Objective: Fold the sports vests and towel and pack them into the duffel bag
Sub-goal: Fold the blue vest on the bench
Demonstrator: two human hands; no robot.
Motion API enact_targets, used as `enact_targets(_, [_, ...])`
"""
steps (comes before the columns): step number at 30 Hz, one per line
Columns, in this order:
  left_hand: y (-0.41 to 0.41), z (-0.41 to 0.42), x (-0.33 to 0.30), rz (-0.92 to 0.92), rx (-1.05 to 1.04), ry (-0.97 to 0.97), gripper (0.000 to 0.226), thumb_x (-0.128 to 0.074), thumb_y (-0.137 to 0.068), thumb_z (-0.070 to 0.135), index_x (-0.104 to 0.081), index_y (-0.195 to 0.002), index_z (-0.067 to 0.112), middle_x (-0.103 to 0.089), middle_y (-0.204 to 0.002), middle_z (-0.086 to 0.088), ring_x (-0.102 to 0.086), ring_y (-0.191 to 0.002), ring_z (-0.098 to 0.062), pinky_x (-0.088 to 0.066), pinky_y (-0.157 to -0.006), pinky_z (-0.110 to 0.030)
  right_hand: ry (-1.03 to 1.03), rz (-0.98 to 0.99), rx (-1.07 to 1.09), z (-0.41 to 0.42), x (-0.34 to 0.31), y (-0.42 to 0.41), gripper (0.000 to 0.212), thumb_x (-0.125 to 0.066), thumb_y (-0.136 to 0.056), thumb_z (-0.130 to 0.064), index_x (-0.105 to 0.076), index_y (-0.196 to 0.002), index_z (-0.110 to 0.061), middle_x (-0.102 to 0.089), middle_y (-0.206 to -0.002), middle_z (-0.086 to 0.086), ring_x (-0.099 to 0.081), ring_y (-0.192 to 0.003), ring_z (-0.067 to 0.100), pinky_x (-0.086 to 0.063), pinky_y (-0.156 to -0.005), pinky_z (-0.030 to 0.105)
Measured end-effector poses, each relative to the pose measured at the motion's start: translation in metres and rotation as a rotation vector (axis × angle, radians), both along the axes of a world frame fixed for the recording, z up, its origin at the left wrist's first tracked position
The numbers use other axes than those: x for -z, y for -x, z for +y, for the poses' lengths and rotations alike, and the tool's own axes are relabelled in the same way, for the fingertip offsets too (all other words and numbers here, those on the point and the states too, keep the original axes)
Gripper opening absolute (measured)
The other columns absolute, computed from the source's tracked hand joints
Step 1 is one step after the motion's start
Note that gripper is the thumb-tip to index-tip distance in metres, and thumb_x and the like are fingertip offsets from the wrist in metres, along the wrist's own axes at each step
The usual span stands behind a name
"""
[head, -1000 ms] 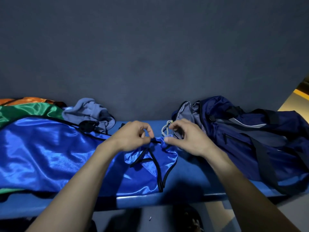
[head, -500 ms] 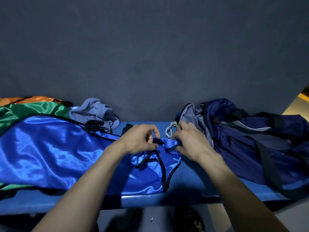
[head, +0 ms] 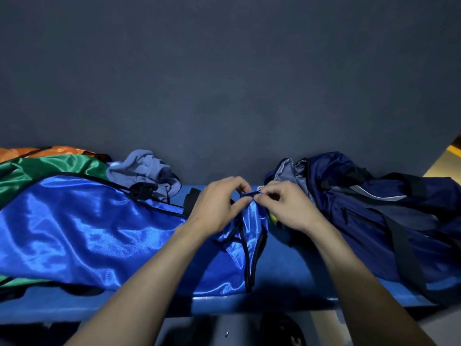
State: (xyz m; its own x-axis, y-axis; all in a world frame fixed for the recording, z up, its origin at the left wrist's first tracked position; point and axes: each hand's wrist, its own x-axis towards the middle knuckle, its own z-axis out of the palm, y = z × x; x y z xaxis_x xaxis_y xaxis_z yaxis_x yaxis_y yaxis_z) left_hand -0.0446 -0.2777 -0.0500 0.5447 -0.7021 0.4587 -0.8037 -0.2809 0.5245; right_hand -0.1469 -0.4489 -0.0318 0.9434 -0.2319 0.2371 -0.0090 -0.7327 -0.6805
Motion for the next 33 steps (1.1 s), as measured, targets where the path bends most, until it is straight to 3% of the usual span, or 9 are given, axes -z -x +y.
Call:
enact_targets(5, [-0.004, 0.002, -0.003, 0.198, 0.006, -0.041, 0.01, -0.062, -0.1, 0.03, -0.07, -0.094, 0.028, -0.068, -0.093, 0.016, -0.056, -0.069, 0.0, -0.043, -0.067, -0.02, -0.052, 0.074, -0.073, -0.012, 0.0, 0.003, 0.03, -0.062, -0.1, -0.026, -0.066, -0.071, -0.033, -0.06, -0.09, -0.003, -0.061, -0.084, 0.013, -0.046, -0.085, 0.035])
enact_targets(9, [-0.004, 0.006, -0.015, 0.757, 0.198, 0.02, 0.027, -0.056, -0.105, 0.022, -0.067, -0.08, 0.017, -0.06, -0.072, 0.015, -0.051, -0.068, -0.007, -0.042, -0.07, -0.025, -0.079, 0.106, -0.102, -0.019, -0.007, 0.007, 0.034, -0.059, -0.103, -0.027, -0.062, -0.07, -0.033, -0.052, -0.086, -0.008, -0.053, -0.075, 0.0, -0.04, -0.079, 0.024])
enact_targets(12, [0.001, 0.009, -0.026, 1.047, 0.311, 0.011, 0.031, -0.055, -0.105, 0.029, -0.072, -0.098, 0.004, -0.074, -0.091, -0.004, -0.067, -0.081, -0.014, -0.051, -0.076, -0.027, -0.396, 0.127, -0.151, -0.014, -0.007, 0.008, 0.038, -0.06, -0.101, -0.042, -0.065, -0.081, -0.01, -0.064, -0.084, -0.005, -0.058, -0.078, 0.009, -0.044, -0.078, 0.031])
enact_targets(14, [0.004, 0.008, -0.028, 1.05, 0.322, -0.027, 0.039, -0.057, -0.102, 0.039, -0.075, -0.106, 0.004, -0.077, -0.103, -0.012, -0.072, -0.09, -0.02, -0.054, -0.08, -0.029, -0.641, 0.148, -0.179, -0.008, -0.005, 0.007, 0.05, -0.057, -0.101, -0.048, -0.071, -0.095, 0.0, -0.074, -0.098, 0.013, -0.067, -0.088, 0.026, -0.052, -0.083, 0.041])
enact_targets(17, [0.005, 0.004, -0.026, 0.981, 0.283, -0.023, 0.04, -0.063, -0.097, 0.041, -0.077, -0.1, 0.004, -0.077, -0.101, -0.017, -0.071, -0.087, -0.02, -0.054, -0.082, -0.032, -0.703, 0.114, -0.197, -0.001, -0.007, 0.006, 0.042, -0.05, -0.105, -0.037, -0.075, -0.087, -0.007, -0.075, -0.09, 0.012, -0.07, -0.08, 0.017, -0.054, -0.071, 0.025])
enact_targets(21, [0.004, 0.003, -0.025, 0.953, 0.242, 0.007, 0.04, -0.061, -0.099, 0.043, -0.078, -0.095, 0.007, -0.078, -0.096, -0.013, -0.073, -0.084, -0.019, -0.054, -0.08, -0.029, -0.681, 0.073, -0.202, -0.002, -0.006, 0.006, 0.057, -0.055, -0.102, -0.045, -0.06, -0.104, 0.012, -0.069, -0.105, 0.031, -0.063, -0.093, 0.029, -0.048, -0.088, 0.044])
enact_targets(26, [0.008, 0.002, -0.027, 0.945, 0.222, -0.01, 0.04, -0.061, -0.097, 0.045, -0.077, -0.084, 0.01, -0.077, -0.085, -0.005, -0.07, -0.076, -0.014, -0.053, -0.075, -0.027, -0.778, 0.06, -0.166, 0.001, -0.004, 0.004, 0.031, -0.046, -0.107, -0.029, -0.062, -0.097, -0.004, -0.07, -0.083, 0.006, -0.065, -0.073, 0.012, -0.053, -0.067, 0.023])
enact_targets(30, [0.011, 0.003, -0.029, 1.036, 0.247, -0.072, 0.073, -0.069, -0.087, 0.061, -0.068, -0.099, -0.011, -0.075, -0.099, -0.02, -0.07, -0.089, -0.028, -0.053, -0.086, -0.037, -0.801, 0.036, -0.065, 0.005, 0.002, -0.003, 0.022, -0.048, -0.107, -0.023, -0.067, -0.106, -0.011, -0.069, -0.086, 0.004, -0.065, -0.079, 0.013, -0.054, -0.07, 0.023])
enact_targets(33, [0.015, 0.001, -0.028, 1.134, 0.323, -0.122, 0.048, -0.067, -0.094, 0.045, -0.067, -0.09, -0.003, -0.072, -0.087, -0.013, -0.067, -0.079, -0.019, -0.051, -0.076, -0.026, -0.718, 0.027, -0.045, 0.008, 0.002, 0.0, 0.02, -0.052, -0.106, -0.025, -0.07, -0.11, -0.017, -0.067, -0.093, 0.003, -0.06, -0.085, 0.021, -0.049, -0.072, 0.031])
